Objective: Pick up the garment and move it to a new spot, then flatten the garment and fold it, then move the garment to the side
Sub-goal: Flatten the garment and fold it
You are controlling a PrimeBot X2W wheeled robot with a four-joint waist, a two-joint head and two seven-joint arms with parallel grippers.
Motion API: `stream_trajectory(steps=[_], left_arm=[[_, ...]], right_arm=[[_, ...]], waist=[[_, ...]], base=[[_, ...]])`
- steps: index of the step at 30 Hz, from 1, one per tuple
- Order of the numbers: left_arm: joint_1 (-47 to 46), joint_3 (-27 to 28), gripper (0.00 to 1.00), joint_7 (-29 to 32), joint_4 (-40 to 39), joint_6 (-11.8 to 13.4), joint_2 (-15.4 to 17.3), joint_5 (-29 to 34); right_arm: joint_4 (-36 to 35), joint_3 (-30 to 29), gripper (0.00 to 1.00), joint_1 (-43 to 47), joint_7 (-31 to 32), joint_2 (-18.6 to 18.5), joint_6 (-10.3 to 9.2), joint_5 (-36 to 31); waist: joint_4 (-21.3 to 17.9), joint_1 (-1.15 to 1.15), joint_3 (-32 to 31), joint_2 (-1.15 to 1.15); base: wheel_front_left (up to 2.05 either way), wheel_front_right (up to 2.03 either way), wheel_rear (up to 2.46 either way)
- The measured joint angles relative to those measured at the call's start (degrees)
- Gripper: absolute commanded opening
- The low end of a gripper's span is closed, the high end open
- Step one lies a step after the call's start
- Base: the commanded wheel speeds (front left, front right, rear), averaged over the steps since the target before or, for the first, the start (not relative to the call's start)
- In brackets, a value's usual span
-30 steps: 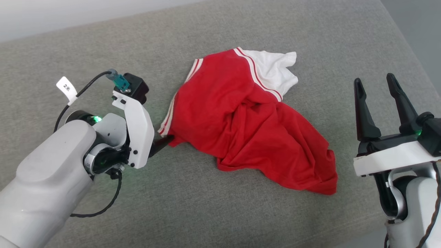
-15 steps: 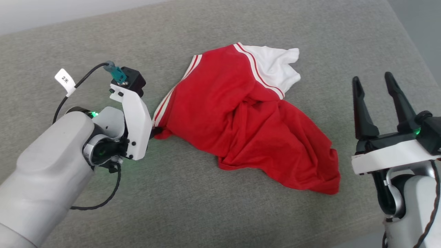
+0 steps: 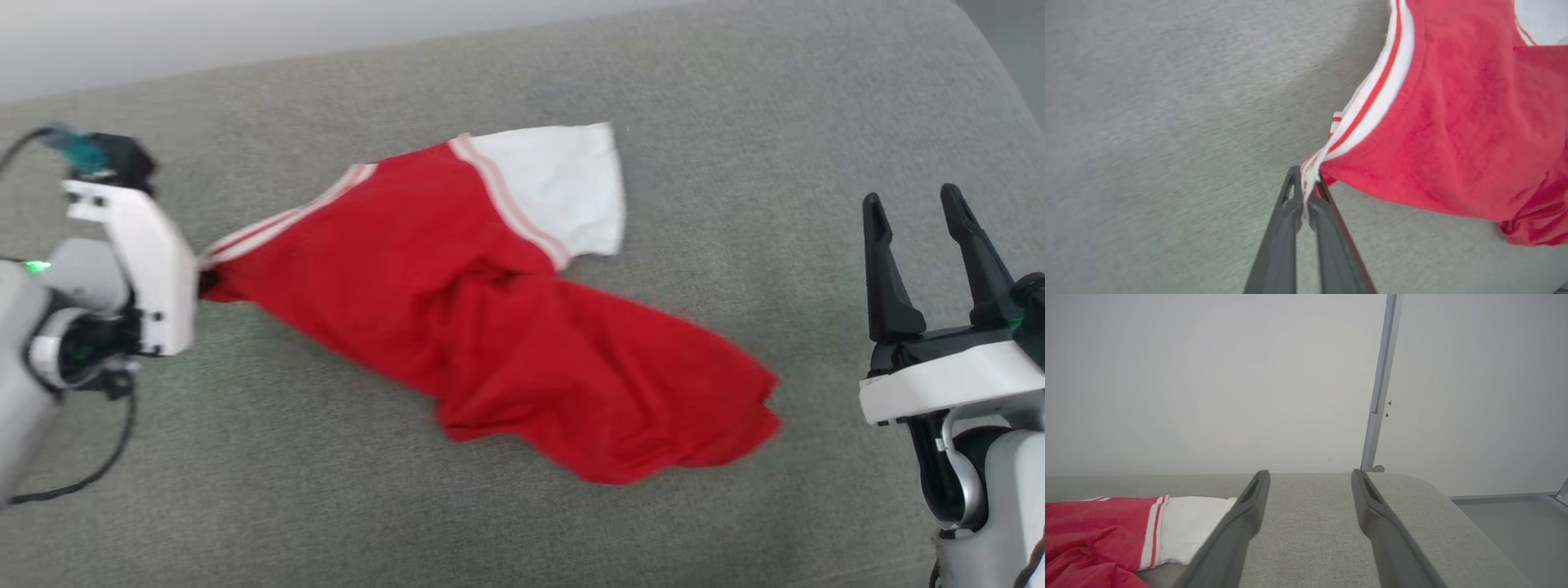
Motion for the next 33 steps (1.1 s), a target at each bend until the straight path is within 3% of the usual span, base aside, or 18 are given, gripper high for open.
stream_trajectory(steps=[6,11,23,33], left_arm=[[1.91,0.89,0.00,-0.47,0.81,1.90,4.28,0.18],[2.27,3.11,0.00,-1.54,-0.55,2.20,3.60,-2.60],[-0.58,-0.37,0.00,4.80,-17.08,1.93,-5.55,-4.87],[2.19,-8.14,0.00,9.06,-20.54,0.63,-11.16,-3.56]], right_arm=[[-0.59,0.01,1.00,0.91,0.82,-0.18,0.00,0.18],[-0.86,-0.16,1.00,1.87,1.42,-0.26,0.00,0.27],[-1.54,-0.62,1.00,2.20,2.38,0.11,0.00,0.09],[-1.24,0.11,1.00,1.42,2.02,1.21,0.00,0.18]], waist=[[0.89,0.00,-1.39,0.00],[1.27,0.00,-2.51,0.00],[0.52,0.00,-2.94,0.00],[-0.53,0.00,-1.57,0.00]], base=[[0.00,0.00,0.00],[0.00,0.00,0.00],[0.00,0.00,0.00],[0.00,0.00,0.00]])
